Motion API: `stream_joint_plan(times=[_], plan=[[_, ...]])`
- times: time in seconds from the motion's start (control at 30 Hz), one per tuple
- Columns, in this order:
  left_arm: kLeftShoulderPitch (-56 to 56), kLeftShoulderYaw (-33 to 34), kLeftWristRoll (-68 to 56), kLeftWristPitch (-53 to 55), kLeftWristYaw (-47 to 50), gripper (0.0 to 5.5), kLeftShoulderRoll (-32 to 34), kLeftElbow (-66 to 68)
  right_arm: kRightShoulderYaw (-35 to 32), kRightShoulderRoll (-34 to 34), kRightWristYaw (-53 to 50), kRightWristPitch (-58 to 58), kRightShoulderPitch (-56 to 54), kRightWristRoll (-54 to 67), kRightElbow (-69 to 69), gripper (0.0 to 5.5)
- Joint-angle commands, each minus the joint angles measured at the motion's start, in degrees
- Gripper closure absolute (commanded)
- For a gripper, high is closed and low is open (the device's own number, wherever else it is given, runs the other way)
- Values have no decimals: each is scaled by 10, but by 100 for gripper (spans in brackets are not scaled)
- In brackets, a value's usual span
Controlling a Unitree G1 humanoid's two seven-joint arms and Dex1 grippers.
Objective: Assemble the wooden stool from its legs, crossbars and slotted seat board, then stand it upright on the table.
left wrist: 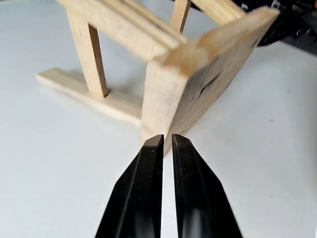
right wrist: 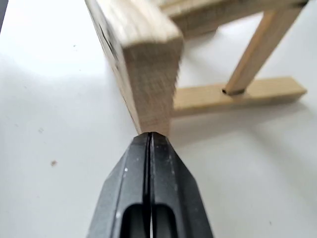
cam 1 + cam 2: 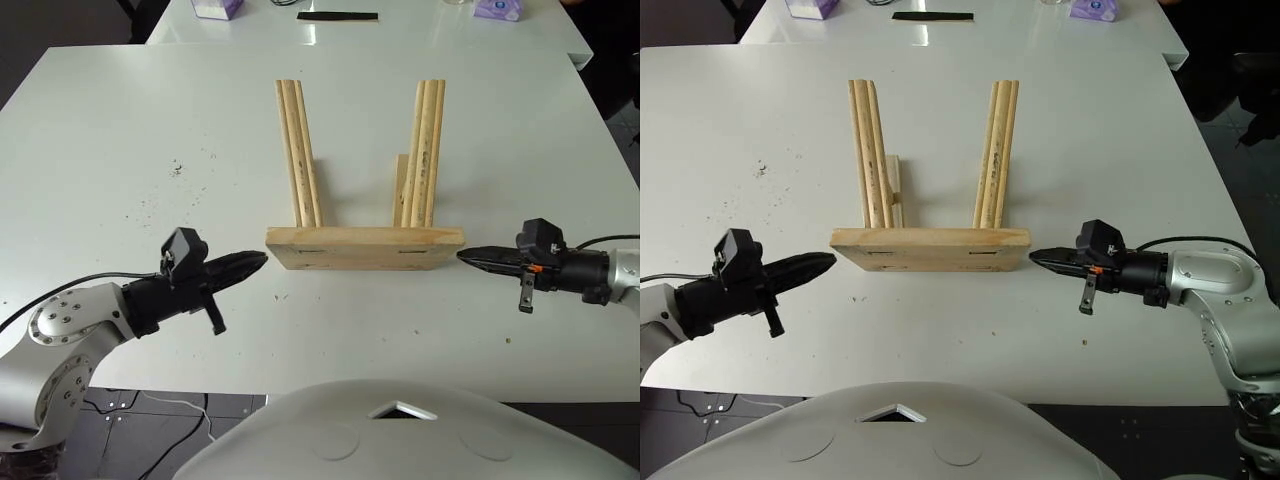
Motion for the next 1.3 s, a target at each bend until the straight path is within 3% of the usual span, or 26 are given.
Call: stream_joint_plan(times=[0.03, 0.2, 0.5, 0.67, 1.17, 1.3], plan=[[-34, -80, 124, -111, -45, 433, 18, 110, 53, 18, 19, -71, -63, -41, 56, 518], [-120, -150, 155, -160, -84, 357, -6, 165, 107, 37, 48, -98, -121, -55, 101, 445], [-203, -208, 209, -249, -123, 202, -27, 283, 151, 19, 103, -126, -152, -81, 167, 296], [-240, -228, 220, -275, -140, 200, -41, 327, 173, 30, 110, -132, -175, -103, 199, 213], [-337, -273, 239, -334, -176, 200, -94, 403, 223, 108, 83, -101, -226, -118, 218, 210], [-346, -276, 244, -346, -180, 243, -105, 423, 223, 129, 77, -101, -236, -111, 227, 273]])
